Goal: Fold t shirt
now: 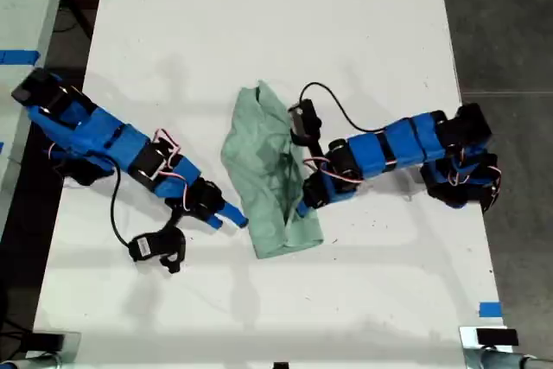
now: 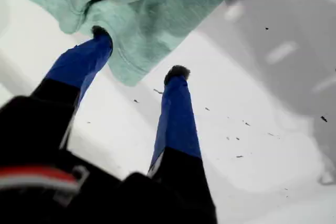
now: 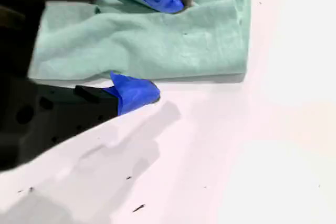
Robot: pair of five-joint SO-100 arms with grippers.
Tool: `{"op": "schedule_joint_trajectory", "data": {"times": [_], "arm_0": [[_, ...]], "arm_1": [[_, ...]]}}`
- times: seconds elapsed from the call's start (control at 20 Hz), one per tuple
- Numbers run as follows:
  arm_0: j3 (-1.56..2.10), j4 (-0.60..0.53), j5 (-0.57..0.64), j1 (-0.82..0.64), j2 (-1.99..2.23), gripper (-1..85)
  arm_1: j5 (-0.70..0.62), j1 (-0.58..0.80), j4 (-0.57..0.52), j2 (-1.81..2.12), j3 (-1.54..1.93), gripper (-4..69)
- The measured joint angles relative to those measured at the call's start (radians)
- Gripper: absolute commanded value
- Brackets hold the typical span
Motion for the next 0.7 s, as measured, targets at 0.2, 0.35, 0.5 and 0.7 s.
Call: {"op": "schedule_joint_trajectory", "data": {"times": [0.2, 0.35, 0.5, 0.7], "arm_0": [[-0.264, -0.054, -0.043, 0.017, -0.33, 21.9], [-0.483, -0.034, -0.038, 0.011, -0.518, 18.0], [-0.615, -0.026, 0.002, -0.014, -0.638, 3.8], [-0.673, -0.002, 0.026, -0.02, -0.698, -0.2]], "arm_1": [[0.012, -0.012, 0.0, -0.044, -0.02, 23.7], [0.012, -0.014, 0.0, -0.051, -0.02, 23.7], [0.02, -0.029, 0.0, -0.06, -0.02, 23.6], [0.026, -0.058, 0.0, -0.061, -0.02, 23.1]]}}
